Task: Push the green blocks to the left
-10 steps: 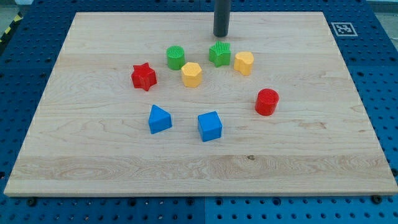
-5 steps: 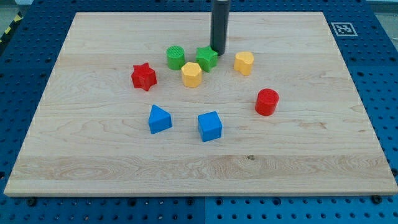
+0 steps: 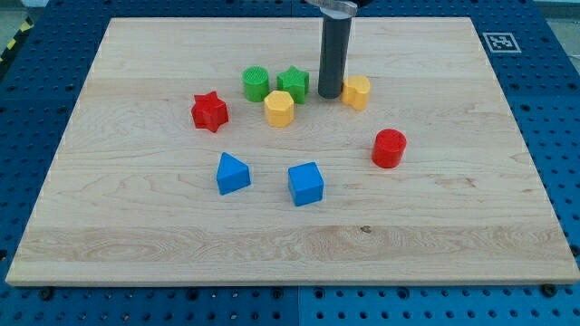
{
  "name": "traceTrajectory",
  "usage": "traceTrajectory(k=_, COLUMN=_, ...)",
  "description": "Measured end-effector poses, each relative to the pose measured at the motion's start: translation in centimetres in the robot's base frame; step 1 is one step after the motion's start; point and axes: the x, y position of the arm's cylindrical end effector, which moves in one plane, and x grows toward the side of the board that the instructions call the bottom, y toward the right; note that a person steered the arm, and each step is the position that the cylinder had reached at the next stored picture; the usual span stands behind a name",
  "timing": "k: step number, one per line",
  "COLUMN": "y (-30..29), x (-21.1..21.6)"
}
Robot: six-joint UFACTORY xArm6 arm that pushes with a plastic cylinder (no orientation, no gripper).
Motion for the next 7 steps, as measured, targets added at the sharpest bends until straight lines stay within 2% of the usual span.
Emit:
traceTrajectory(k=4, y=-12.5, x=-0.1)
traceTrajectory(k=6, y=-13.9, x=-0.1)
traceTrajectory(k=7, y=-14.2, x=1.4)
